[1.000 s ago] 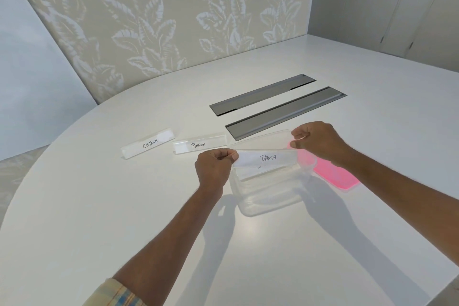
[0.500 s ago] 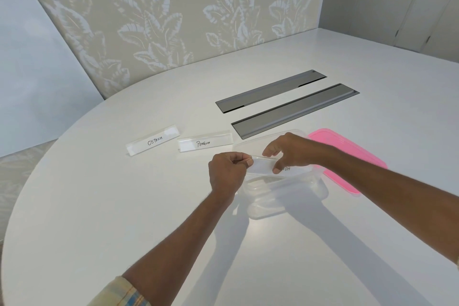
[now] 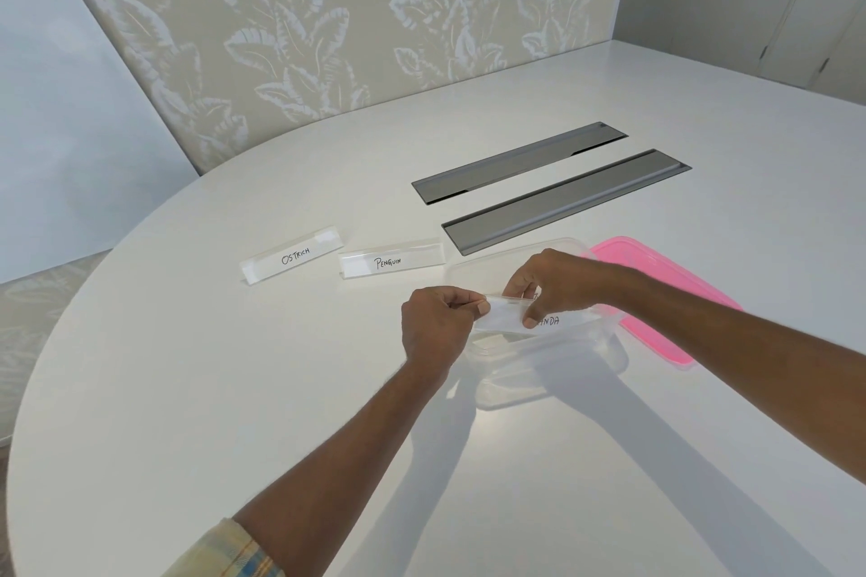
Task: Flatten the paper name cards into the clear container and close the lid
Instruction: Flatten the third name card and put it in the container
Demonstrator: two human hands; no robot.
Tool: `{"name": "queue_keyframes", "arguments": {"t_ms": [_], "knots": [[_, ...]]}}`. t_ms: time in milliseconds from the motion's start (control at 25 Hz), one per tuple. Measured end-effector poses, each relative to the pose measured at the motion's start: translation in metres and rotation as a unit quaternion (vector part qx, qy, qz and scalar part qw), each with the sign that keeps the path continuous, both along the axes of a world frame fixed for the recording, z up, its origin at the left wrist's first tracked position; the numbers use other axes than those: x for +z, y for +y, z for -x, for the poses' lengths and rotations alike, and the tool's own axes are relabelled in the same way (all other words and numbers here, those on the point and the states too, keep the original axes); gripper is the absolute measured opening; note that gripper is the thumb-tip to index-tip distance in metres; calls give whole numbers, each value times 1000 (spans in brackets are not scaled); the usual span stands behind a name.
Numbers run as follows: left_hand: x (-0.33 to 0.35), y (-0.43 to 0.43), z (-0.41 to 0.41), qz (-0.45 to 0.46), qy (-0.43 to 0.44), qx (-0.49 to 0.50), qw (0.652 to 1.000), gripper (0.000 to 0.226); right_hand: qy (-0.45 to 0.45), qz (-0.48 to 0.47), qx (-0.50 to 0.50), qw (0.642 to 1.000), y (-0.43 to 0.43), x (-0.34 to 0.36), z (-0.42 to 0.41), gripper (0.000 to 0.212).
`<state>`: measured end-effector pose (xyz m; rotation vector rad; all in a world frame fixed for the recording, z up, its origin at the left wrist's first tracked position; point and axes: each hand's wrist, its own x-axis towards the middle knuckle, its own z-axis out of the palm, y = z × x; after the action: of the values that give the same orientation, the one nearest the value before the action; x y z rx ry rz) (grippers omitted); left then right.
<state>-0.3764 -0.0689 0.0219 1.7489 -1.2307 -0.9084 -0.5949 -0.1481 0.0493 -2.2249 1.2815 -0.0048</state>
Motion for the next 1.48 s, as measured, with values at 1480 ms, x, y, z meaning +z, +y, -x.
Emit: {"name": "queue_keyframes", "arguments": {"t_ms": [1480], "knots": [[-2, 4, -15, 127, -58, -20, 990, 32, 128, 19, 69, 989, -2, -26, -17, 45]]}}
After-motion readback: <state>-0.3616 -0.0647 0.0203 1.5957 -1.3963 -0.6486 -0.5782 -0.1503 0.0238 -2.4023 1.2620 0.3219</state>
